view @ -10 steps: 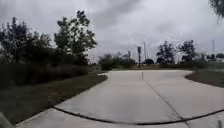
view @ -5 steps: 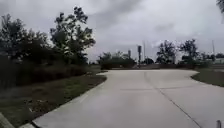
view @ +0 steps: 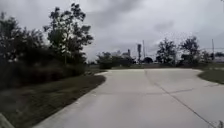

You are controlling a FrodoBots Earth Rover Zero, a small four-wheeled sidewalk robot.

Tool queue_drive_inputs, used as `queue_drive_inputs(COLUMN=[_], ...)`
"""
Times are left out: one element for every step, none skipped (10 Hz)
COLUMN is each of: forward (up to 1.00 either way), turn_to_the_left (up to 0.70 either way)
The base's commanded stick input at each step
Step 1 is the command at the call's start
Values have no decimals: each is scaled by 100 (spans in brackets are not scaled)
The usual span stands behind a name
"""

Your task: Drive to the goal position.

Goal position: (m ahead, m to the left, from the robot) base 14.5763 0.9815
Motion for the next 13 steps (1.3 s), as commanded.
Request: queue_drive_inputs(forward=[85, 85, 85, 85, 85, 85, 85, 85, 85, 85, 85, 85, 85], turn_to_the_left=[0, 0, 0, 0, -33, -34, -34, -34, -14, 0, 0, 0, 0])
